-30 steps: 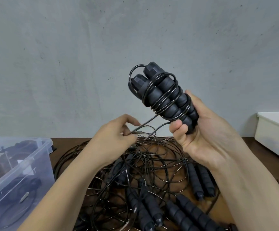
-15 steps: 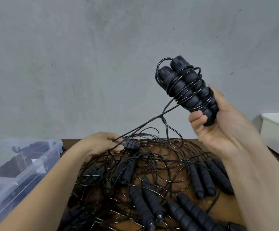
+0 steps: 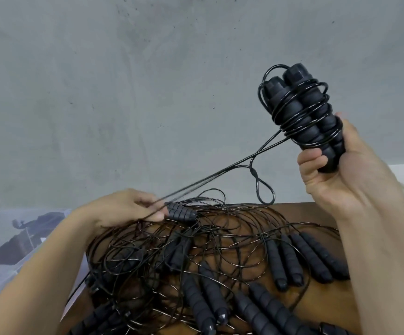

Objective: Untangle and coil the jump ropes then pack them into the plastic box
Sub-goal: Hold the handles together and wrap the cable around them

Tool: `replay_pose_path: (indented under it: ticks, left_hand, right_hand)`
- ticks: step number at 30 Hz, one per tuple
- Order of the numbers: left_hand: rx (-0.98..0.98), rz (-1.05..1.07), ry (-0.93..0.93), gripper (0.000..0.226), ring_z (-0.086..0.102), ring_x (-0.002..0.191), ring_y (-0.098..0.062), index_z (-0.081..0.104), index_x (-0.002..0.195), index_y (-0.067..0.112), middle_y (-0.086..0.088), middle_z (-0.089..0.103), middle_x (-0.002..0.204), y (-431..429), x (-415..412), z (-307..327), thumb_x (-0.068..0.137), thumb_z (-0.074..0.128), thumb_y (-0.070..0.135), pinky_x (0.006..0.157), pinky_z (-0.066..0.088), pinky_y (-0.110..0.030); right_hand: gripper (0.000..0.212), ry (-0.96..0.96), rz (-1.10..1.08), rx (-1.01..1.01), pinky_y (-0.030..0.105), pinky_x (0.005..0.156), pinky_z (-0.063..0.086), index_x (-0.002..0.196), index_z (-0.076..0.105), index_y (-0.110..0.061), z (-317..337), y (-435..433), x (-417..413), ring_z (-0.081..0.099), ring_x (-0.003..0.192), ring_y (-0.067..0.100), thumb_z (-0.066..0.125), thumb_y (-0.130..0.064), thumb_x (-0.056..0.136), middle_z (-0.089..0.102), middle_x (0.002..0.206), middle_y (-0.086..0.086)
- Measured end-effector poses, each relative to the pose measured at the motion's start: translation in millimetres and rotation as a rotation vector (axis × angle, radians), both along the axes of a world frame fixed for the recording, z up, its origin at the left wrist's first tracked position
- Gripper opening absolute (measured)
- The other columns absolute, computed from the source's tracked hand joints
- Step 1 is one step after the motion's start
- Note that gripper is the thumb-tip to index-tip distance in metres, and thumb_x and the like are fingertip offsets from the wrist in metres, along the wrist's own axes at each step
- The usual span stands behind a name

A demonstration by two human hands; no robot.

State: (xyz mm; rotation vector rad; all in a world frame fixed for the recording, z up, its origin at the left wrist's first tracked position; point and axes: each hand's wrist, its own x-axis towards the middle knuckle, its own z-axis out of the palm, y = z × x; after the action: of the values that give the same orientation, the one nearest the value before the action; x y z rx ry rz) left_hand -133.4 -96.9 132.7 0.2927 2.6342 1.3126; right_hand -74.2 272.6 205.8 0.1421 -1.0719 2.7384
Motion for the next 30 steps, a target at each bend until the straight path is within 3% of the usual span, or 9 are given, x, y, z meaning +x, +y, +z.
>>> replay_pose_path:
  ticks: [2,6,8,11,14,17,20,24,30]
  left_hand:
    - [0.195,0.124,0.226,0.015,0.066,0.079,-0.010,0.083,0.095,0.021,-0.004,0.076,0.086,-4,-6,-2,0.082,0.083,0.028,0.079,0.049,-0.023]
    - [0.223,0.428,0.540,0.011,0.069,0.074,-0.018,0.081,0.090,0.026,-0.010,0.072,0.077,-3,-19,-8,0.088,0.084,0.036,0.077,0.047,-0.033]
    - [0.145,0.486,0.403,0.035,0.069,0.071,-0.019,0.081,0.091,0.026,-0.005,0.073,0.071,0,-14,-7,0.092,0.072,0.060,0.077,0.048,-0.035]
    - [0.003,0.304,-0.029,0.070,0.071,0.074,-0.021,0.084,0.095,0.024,-0.012,0.077,0.081,-3,-3,-6,0.089,0.050,0.085,0.091,0.048,-0.043]
    - [0.017,0.264,0.060,0.052,0.073,0.072,-0.021,0.082,0.093,0.018,-0.012,0.079,0.083,-5,0,-2,0.098,0.059,0.064,0.095,0.051,-0.046]
    - [0.168,0.411,0.302,0.020,0.076,0.070,-0.019,0.078,0.094,0.015,-0.009,0.079,0.077,-4,-1,11,0.100,0.072,0.033,0.077,0.053,-0.035]
    - [-0.061,0.523,0.353,0.010,0.074,0.067,-0.017,0.077,0.089,0.021,-0.002,0.077,0.071,-15,-4,10,0.092,0.080,0.031,0.065,0.047,-0.029]
    - [-0.521,0.613,0.255,0.017,0.064,0.079,-0.020,0.075,0.086,0.024,-0.002,0.075,0.088,-35,3,-21,0.086,0.084,0.039,0.066,0.046,-0.030]
    - [-0.633,0.575,0.211,0.023,0.067,0.076,-0.021,0.066,0.082,0.017,-0.002,0.070,0.078,-41,23,-76,0.098,0.072,0.033,0.070,0.056,-0.034]
  right_hand:
    - [0.021,0.012,-0.019,0.005,0.013,0.039,0.041,0.110,0.064,-0.025,1,4,0,0.051,0.045,0.008,0.063,-0.045,0.105,0.068,0.073,-0.002]
    - [0.022,0.009,-0.026,0.020,0.014,0.040,0.041,0.102,0.066,-0.023,-2,-1,-1,0.051,0.046,0.009,0.062,-0.045,0.106,0.070,0.074,-0.001]
    - [0.022,0.009,-0.052,0.021,0.015,0.041,0.042,0.104,0.066,-0.023,-3,-1,-3,0.051,0.046,0.010,0.063,-0.045,0.106,0.070,0.076,0.000]
    - [0.022,0.010,-0.085,0.022,0.017,0.043,0.043,0.109,0.064,-0.024,-5,0,-5,0.053,0.048,0.012,0.066,-0.045,0.104,0.070,0.077,0.000]
    - [0.024,0.008,-0.095,0.024,0.017,0.043,0.043,0.112,0.063,-0.023,-5,-2,-8,0.053,0.049,0.012,0.066,-0.046,0.104,0.070,0.080,0.001]
    - [0.027,-0.029,-0.098,-0.001,0.018,0.044,0.046,0.113,0.066,-0.020,-1,-9,-10,0.056,0.050,0.014,0.068,-0.045,0.103,0.072,0.083,0.005]
    - [0.024,-0.085,-0.052,-0.063,0.017,0.043,0.046,0.111,0.066,-0.020,0,-9,-7,0.056,0.047,0.013,0.067,-0.043,0.104,0.072,0.074,0.005]
    - [0.022,-0.127,-0.069,-0.039,0.017,0.042,0.047,0.104,0.065,-0.019,-11,-4,3,0.056,0.046,0.014,0.065,-0.041,0.105,0.072,0.072,0.005]
    - [0.024,-0.148,-0.267,0.121,0.024,0.046,0.050,0.105,0.066,-0.014,-14,32,-7,0.062,0.049,0.021,0.064,-0.038,0.107,0.073,0.089,0.013]
